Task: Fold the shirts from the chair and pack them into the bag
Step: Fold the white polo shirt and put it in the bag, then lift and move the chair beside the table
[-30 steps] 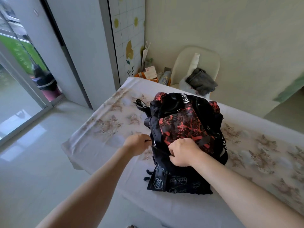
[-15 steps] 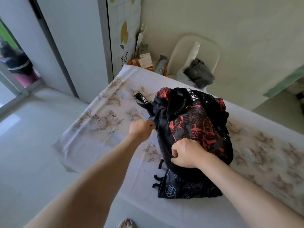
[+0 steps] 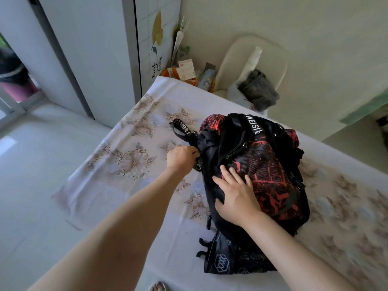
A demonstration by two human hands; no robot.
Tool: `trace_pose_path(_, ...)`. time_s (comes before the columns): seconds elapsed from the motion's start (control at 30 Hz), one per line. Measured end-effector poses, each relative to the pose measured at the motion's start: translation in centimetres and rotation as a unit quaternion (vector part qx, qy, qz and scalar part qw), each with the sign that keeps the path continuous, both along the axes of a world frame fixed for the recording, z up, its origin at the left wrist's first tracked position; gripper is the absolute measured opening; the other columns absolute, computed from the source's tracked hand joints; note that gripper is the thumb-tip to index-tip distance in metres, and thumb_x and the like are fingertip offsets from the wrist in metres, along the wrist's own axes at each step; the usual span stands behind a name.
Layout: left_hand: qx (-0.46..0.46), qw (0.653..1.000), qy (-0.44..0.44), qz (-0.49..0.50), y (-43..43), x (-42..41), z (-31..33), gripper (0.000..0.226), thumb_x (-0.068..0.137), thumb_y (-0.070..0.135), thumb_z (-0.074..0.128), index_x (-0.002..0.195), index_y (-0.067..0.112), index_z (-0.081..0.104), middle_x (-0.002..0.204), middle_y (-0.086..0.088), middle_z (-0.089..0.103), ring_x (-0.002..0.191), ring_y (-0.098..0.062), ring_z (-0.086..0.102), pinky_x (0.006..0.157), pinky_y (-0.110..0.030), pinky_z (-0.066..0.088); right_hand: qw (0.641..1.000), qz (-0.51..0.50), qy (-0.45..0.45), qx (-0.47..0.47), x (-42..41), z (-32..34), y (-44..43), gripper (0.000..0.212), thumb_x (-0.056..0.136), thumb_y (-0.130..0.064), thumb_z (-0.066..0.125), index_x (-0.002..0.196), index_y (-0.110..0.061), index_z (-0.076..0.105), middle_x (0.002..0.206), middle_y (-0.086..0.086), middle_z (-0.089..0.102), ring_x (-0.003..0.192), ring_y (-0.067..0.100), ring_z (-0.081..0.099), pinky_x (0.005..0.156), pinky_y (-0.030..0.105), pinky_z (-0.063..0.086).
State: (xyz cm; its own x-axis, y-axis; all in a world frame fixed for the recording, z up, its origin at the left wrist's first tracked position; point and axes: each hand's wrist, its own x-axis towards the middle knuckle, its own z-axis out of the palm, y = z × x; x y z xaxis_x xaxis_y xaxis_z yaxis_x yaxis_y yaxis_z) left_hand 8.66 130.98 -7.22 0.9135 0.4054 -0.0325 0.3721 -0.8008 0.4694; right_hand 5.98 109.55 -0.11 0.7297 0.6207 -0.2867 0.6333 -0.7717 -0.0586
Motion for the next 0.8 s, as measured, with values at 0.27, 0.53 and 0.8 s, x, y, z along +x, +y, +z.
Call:
trace_pose_path(0.27, -0.002, 0.999, -0.016, 0.051, -2.7, 2.4, -0.2, 0.026, 0.094, 0.025, 0.051, 0.118, 0.017, 0.059, 0.12, -0.007, 0.054, 0.113, -0.032, 0.046, 0.089, -0.041, 0.039, 0.996, 0.029, 0.053, 0.069, 1.7, 0.2, -1.5, 0.063, 0.092, -0.057, 0.047, 0.151, -0.038, 0.033, 0.166, -0.008, 0.008, 0.153, 0.014, 0.002, 0.123, 0.049, 0.006)
trace_pose_path(0.53, -0.023, 0.969, -0.213, -0.126, -12.3, -0.6, 6.4, 0.034, 0.089, 0.024, 0.054, 0.122, 0.02, 0.06, 0.13, 0.003, 0.052, 0.123, -0.02, 0.043, 0.103, -0.04, 0.038, 0.977, -0.202, -0.042, 0.059, 3.9, -0.6, -8.5, 0.068, 0.097, -0.067, 0.019, 0.157, -0.037, 0.012, 0.167, 0.001, -0.002, 0.153, 0.021, -0.006, 0.118, 0.059, 0.008)
trace_pose_path(0.8, 0.069, 0.968, 0.011, -0.239, -14.5, -2.4, 3.4, 0.067, 0.097, 0.068, 0.01, 0.157, 0.037, 0.007, 0.165, 0.007, -0.008, 0.151, -0.012, -0.013, 0.123, -0.035, -0.006, 0.974, -0.202, 0.098, 0.043, 4.8, -1.3, -10.8, 0.09, 0.068, -0.089, -0.005, 0.15, -0.052, -0.017, 0.161, -0.007, -0.03, 0.148, 0.013, -0.027, 0.118, 0.061, -0.01)
